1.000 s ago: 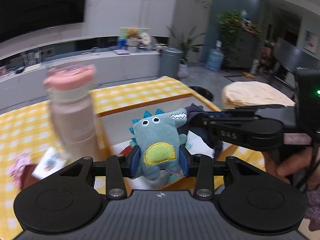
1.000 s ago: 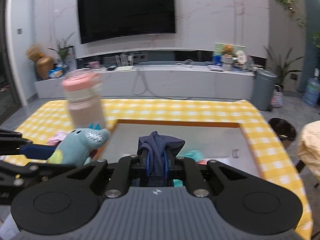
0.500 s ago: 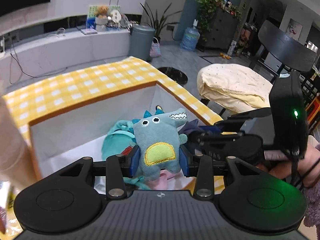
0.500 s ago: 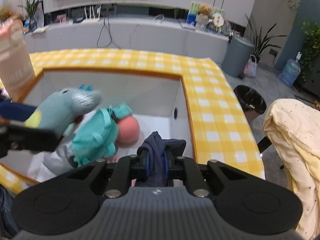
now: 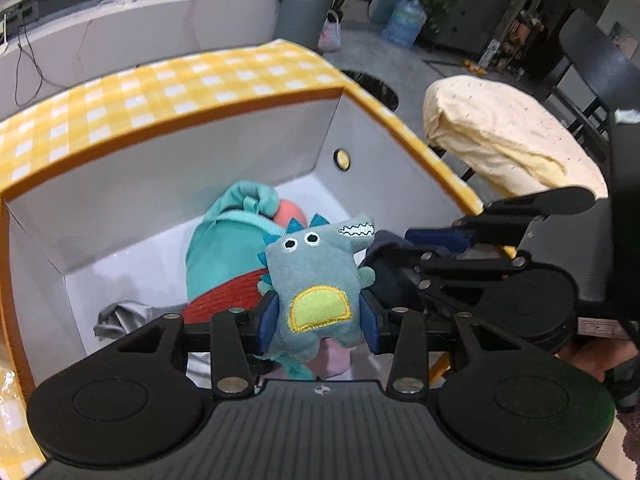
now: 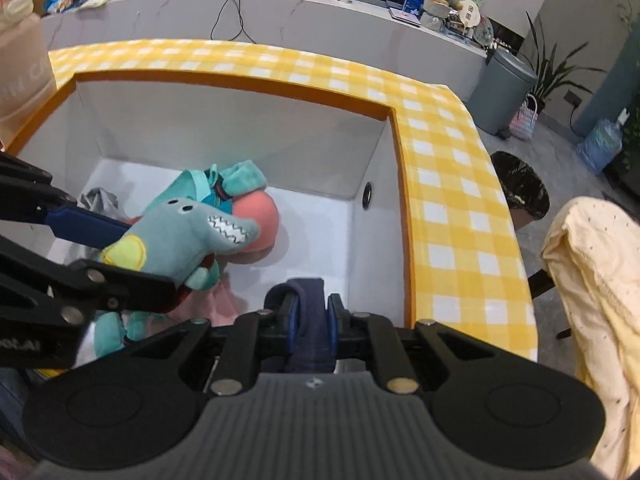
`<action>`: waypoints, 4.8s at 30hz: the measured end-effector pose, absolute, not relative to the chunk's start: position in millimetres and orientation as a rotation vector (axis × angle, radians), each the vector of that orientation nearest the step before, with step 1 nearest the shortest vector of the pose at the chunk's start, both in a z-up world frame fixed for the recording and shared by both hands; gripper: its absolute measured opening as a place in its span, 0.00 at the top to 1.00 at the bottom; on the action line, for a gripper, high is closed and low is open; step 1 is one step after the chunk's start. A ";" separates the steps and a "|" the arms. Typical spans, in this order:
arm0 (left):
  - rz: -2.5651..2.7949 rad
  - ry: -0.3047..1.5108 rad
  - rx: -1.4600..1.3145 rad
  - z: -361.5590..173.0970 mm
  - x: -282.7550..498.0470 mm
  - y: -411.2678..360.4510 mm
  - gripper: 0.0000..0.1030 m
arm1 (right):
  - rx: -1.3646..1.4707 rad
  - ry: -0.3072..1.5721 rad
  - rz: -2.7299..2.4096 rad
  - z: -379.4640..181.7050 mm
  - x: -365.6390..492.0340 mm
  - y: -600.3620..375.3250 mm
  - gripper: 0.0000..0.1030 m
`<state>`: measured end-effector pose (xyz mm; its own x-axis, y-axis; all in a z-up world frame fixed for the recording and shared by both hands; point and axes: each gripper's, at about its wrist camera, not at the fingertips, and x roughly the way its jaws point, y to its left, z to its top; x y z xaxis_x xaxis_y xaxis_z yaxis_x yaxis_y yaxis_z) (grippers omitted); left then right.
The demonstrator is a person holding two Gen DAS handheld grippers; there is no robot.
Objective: Organize soft objects
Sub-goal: 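Open both grippers to drop the dinosaur and navy cloth into the box, then withdraw both grippers from the box back toward the pile, then grasp the brown pouch with the left gripper while the right gripper reaches the white box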
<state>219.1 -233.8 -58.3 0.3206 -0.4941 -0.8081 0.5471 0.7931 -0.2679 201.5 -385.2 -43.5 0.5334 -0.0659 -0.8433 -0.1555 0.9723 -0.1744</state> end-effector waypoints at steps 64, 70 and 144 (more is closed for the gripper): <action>-0.186 0.517 -0.005 -14.8 102.9 -17.0 0.30 | -0.215 0.514 0.276 -14.3 90.9 -158.6 0.09; -0.125 0.572 -0.040 -29.5 105.6 20.5 0.34 | -0.261 0.563 0.360 -27.2 106.4 -121.0 0.18; 0.005 0.965 -0.199 -97.1 106.4 87.5 0.59 | -0.435 0.818 0.671 -98.0 136.9 -70.0 0.87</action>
